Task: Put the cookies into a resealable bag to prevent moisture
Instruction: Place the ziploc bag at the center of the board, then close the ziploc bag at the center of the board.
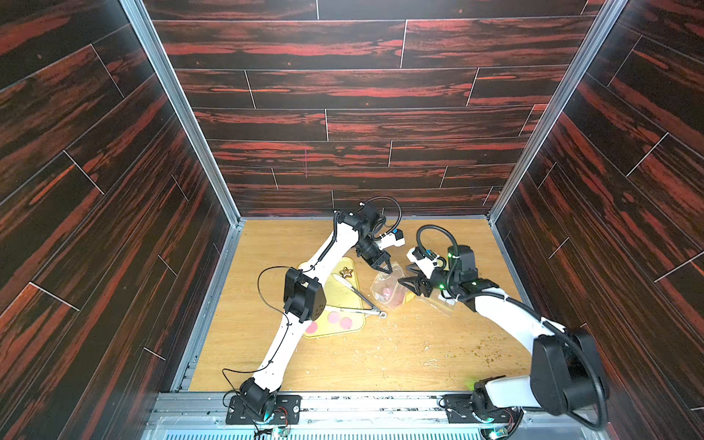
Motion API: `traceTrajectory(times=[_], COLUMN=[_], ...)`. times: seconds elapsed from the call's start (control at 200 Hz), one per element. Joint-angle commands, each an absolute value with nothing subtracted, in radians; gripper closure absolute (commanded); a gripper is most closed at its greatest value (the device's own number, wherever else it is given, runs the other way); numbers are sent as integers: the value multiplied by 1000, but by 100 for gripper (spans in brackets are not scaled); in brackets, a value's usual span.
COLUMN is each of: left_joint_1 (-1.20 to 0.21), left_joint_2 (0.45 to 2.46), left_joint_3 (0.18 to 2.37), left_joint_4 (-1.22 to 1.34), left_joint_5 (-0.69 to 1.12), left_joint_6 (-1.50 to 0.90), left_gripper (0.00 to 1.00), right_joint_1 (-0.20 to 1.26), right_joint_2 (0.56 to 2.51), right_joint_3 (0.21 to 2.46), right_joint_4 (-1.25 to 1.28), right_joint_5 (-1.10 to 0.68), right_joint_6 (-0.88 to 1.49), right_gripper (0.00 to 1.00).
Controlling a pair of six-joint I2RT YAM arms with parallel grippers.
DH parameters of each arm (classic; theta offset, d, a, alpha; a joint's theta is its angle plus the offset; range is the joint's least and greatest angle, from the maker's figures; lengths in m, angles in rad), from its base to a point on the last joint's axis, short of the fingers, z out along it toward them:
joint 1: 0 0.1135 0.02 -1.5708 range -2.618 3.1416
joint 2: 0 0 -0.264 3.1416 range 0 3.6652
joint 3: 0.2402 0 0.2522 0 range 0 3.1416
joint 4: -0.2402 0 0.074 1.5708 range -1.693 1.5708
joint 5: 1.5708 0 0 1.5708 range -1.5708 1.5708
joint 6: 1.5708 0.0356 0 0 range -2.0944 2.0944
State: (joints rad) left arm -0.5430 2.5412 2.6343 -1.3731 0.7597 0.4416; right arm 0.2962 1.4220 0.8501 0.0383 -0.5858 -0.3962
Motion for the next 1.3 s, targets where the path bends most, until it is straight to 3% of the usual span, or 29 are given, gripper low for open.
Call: traceTrajectory(times=[0.0, 0.396, 0.742, 0.857, 1.042, 1.298], left_joint_1=[-535, -520, -521, -520, -521, -527], left_joint_2=[2543, 2540, 2526, 2513, 2489, 2443], left_joint_3=[2622, 2615, 2584, 2573, 2550, 2491], left_joint_4=[-1416, -1424, -1466, -1484, -1502, -1551], left_joint_5=[782, 788, 795, 787, 735, 746], left_joint_6=[484, 483, 499, 504, 499, 501], left_gripper=[100, 100, 100, 100, 100, 100], right_joint_1=[313, 364, 433, 459, 463, 509], right_joint_2=[1469, 1496, 1501, 1462, 1356, 1383], right_joint_3=[897, 908, 925, 891, 780, 729], right_joint_4=[-5, -65, -57, -38, 43, 127], right_joint_5=[-635, -575, -404, -280, -265, -298], right_joint_6=[-454, -489, -516, -532, -516, -516], right_gripper=[46, 62, 73, 58, 29, 22])
